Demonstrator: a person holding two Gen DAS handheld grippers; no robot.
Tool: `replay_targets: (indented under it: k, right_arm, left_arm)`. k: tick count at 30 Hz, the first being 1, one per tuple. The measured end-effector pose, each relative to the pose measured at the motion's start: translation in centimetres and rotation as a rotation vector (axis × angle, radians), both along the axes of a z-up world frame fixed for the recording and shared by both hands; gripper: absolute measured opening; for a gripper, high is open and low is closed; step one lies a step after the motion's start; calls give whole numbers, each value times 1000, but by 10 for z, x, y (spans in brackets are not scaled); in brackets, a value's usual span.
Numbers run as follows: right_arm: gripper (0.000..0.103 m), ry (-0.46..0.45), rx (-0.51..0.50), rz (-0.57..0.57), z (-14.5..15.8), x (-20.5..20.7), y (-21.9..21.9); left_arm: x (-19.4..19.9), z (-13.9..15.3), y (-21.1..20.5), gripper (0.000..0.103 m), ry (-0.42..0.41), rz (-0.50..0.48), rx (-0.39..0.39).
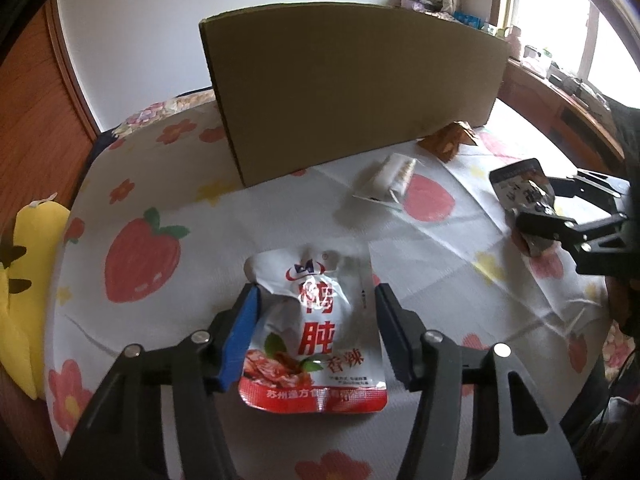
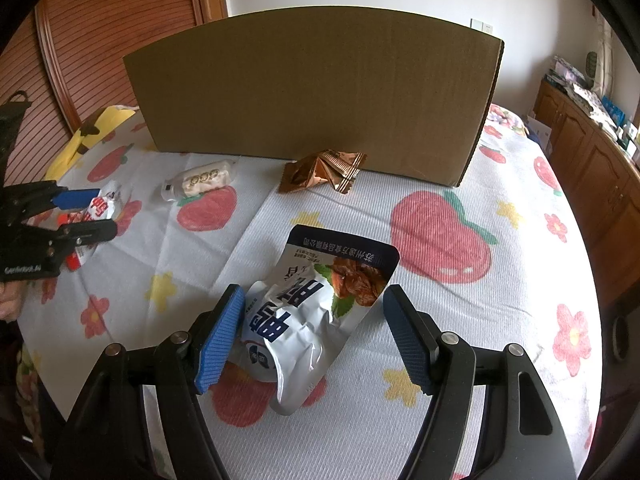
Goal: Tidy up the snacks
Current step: 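Grasp the red-white pouch with the left tool while the right tool grasps the white-blue pouch, then lift both pouches and carry them over the cardboard box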
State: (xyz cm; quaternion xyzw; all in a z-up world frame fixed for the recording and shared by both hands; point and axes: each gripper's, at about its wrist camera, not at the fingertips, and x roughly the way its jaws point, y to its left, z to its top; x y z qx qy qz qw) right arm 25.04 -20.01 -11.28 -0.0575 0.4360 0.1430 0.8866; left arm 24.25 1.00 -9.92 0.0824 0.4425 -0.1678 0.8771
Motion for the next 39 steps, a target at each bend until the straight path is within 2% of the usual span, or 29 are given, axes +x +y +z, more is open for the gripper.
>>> replay_targets:
  k: [3,14,25,26,29,30,31,33,39]
  right_arm:
    - [73,0,0,0,0,0,0]
    - [73,1,-1,1,0,0,0]
    - [73,0,-11,2,-2,-1,0]
    - [72,-2,-13,3,-2,-2,1]
    - [56,-16,-25,36,0,-4,7]
    - [48,-22,-33,47,1,-6,10]
    - [45,-30,-52,51,2,-8,13]
    - [43,-34,-66,51,2,-9,15]
    - [36,-37,-21,51,10,-12,10]
  left_arm:
    - [-9,3,2,58,-13,-4,-37]
    - [-34,33,-9,58,-124,-13,-82]
    - [-45,43,-19,58,-157,-28,-136]
    - [-46,42,-20,58,-157,-30,-139]
    - [-48,41,-21,58,-157,-30,-144]
    - [-49,41,-21,58,-156,-29,-147]
    - [-49,40,-20,58,-155,-27,-151]
    - [-49,39,-20,58,-151,-24,-158]
    - [-49,37,-18,58,-149,-19,-169]
